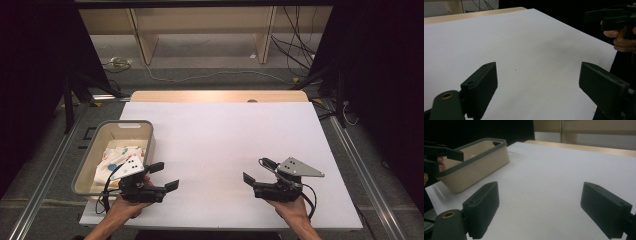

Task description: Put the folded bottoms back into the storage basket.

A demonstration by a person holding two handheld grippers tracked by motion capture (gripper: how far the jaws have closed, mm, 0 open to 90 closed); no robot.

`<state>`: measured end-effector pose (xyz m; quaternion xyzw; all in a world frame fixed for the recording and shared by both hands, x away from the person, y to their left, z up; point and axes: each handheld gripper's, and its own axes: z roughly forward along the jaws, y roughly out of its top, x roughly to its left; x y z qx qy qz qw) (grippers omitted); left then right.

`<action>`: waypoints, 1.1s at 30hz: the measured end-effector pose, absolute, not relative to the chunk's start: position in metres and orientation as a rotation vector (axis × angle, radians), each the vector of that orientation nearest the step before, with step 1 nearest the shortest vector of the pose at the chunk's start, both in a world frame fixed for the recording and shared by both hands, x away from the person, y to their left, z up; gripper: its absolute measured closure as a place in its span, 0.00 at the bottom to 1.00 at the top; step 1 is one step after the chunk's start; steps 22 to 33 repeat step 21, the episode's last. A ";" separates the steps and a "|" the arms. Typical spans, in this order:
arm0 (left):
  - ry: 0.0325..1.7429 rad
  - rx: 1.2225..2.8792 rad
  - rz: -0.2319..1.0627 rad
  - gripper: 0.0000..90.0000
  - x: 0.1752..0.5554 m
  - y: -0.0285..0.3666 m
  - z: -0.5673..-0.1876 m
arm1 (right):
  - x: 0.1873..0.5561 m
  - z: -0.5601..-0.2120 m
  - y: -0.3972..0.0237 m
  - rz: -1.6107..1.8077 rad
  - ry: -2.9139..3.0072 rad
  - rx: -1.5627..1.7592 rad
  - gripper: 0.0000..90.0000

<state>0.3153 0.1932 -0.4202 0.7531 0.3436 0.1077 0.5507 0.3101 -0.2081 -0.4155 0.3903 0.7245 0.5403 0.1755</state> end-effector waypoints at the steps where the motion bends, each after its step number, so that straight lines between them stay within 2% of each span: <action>1: 0.812 1.782 0.256 0.17 0.315 0.193 -0.420 | 0.310 -0.415 -0.208 1.533 2.051 1.104 0.18; 33: 0.813 1.774 0.255 0.17 0.316 0.194 -0.420 | 0.310 -0.413 -0.210 1.562 2.016 1.089 0.18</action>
